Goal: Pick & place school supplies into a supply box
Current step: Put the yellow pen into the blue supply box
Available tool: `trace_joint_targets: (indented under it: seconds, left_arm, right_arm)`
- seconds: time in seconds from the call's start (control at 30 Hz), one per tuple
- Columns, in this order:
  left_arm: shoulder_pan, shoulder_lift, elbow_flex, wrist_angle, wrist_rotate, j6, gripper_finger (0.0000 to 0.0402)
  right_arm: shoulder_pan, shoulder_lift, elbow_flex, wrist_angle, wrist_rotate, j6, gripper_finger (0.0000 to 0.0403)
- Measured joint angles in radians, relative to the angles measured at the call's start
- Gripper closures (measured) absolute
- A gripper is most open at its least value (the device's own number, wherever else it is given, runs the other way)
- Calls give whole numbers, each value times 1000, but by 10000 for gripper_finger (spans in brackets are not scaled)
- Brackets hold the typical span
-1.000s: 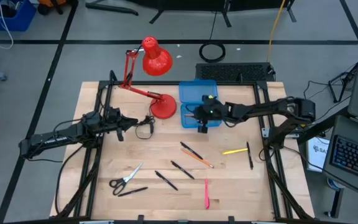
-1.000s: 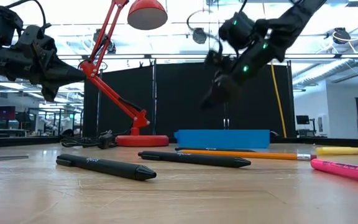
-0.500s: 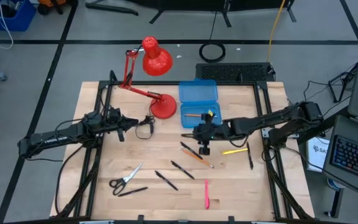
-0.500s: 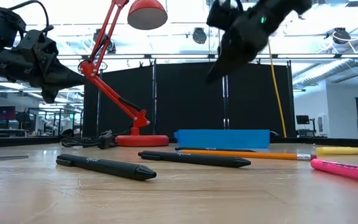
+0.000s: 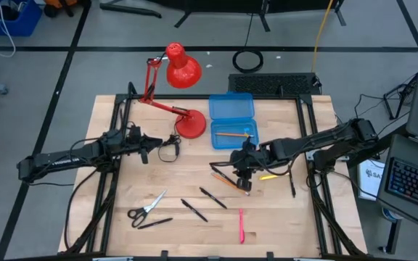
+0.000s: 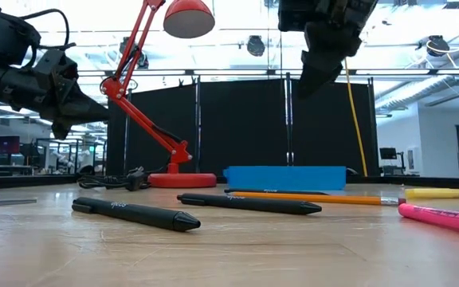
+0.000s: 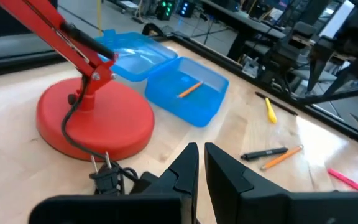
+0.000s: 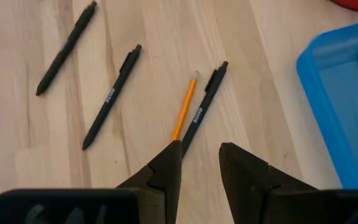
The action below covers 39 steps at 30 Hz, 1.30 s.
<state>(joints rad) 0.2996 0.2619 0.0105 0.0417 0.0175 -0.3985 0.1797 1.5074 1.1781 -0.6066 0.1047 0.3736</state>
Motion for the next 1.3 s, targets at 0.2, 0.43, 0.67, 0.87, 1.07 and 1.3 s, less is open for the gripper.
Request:
trace_joint_targets:
  seconds: [0.2, 0.43, 0.67, 0.87, 1.07, 1.3]
  left_arm:
    - [0, 0, 0, 16, 4, -7, 371]
    - [0, 0, 0, 70, 3, -30, 371]
    - [0, 0, 0, 196, -38, -18, 371]
    - [0, 0, 0, 182, -72, -2, 371]
    - [0, 0, 0, 162, -71, -29, 371]
    - [0, 0, 0, 161, -72, 7, 371]
  right_arm:
    - [-12, 0, -3, 3, 2, -43, 303]
    - [-36, 0, -4, -65, -105, -2, 303]
    - [-6, 0, -5, -148, -132, 20, 303]
    - [27, 0, -5, -93, -89, -35, 303]
    - [9, 9, -5, -43, -158, 5, 303]
    - [31, 19, -5, -155, -262, 160, 303]
